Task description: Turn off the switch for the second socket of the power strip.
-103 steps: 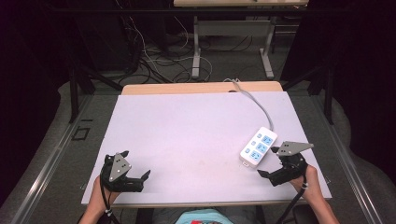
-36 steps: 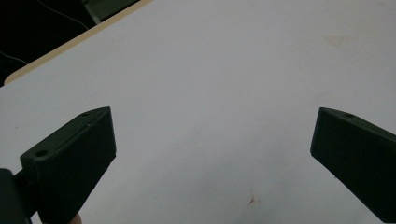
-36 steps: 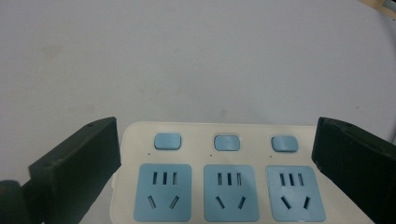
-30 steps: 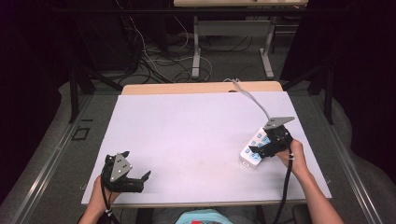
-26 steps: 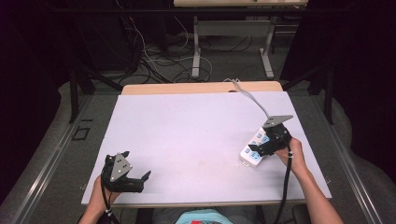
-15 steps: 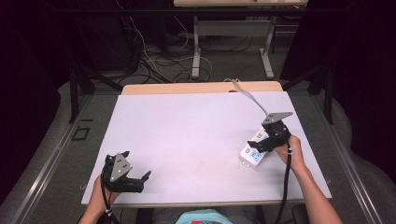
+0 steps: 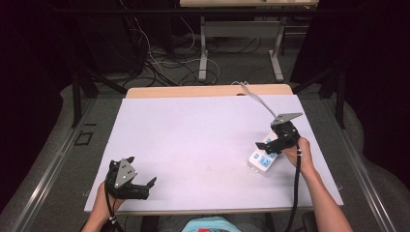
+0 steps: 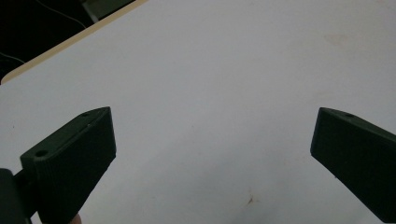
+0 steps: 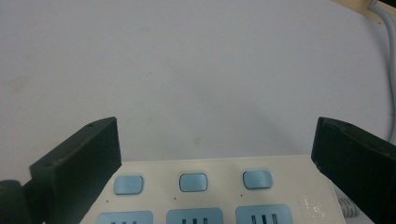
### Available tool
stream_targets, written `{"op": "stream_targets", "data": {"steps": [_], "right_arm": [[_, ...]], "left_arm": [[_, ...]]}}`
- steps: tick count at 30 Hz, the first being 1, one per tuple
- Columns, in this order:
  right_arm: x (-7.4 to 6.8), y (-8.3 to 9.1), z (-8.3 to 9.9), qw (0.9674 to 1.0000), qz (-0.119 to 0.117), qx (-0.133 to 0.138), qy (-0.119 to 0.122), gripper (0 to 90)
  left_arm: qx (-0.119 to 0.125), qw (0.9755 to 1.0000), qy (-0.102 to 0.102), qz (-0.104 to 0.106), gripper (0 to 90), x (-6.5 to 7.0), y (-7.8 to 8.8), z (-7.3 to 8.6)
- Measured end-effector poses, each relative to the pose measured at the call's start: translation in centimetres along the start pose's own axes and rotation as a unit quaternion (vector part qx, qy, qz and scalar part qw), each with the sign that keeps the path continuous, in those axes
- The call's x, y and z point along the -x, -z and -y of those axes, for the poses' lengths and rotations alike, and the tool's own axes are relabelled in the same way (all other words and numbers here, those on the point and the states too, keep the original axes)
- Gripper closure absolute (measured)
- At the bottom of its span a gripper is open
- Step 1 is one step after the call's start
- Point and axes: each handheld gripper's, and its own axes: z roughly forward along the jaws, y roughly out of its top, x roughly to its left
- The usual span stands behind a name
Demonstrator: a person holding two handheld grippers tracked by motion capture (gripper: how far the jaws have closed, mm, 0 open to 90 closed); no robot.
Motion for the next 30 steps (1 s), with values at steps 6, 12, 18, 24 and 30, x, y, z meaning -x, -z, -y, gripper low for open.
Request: {"op": "stream_targets", "data": {"steps": [6,12,18,24,30], "right_arm": [[-0.09,-0.24,-0.14,1.0,-0.003,0.001,0.002,0.9],[-0.07,-0.05,-0.06,0.9999,-0.006,0.009,-0.006,1.2],[0.11,0.14,0.1,0.9998,-0.005,0.013,-0.014,10.6],[0.09,0.19,0.12,0.9998,0.002,0.011,-0.017,31.8],[0.09,0.24,0.18,0.9999,0.0,0.008,-0.013,66.3]], "left_arm": [[0.003,1.0,0.001,-0.001,0.0,0.05,-0.01,-0.01],[0.0,1.0,-0.002,-0.001,0.0,0.01,-0.01,-0.02],[-0.001,1.0,-0.001,-0.001,0.0,0.04,-0.04,-0.03],[-0.001,1.0,-0.003,-0.001,0.0,0.01,-0.02,-0.02],[-0.002,1.0,-0.003,-0.001,0.0,0.01,-0.03,-0.02]]}}
